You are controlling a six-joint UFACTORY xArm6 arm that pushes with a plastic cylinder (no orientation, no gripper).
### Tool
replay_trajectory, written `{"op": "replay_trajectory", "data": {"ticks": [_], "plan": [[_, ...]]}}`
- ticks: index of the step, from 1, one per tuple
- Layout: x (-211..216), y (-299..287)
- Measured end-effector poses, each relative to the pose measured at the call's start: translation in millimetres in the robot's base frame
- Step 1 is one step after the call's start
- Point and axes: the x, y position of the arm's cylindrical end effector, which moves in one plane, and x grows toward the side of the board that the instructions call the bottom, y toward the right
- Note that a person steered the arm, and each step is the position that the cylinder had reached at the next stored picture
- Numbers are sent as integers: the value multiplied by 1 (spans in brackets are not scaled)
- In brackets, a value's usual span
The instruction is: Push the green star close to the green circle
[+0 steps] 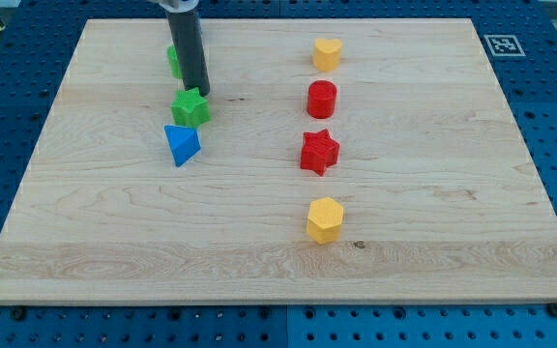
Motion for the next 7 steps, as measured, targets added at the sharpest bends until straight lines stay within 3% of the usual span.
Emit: {"op": "replay_trajectory", "data": {"ticks": [2, 4, 7], "plan": [[0, 0], [-6, 40], [-1, 38]]}}
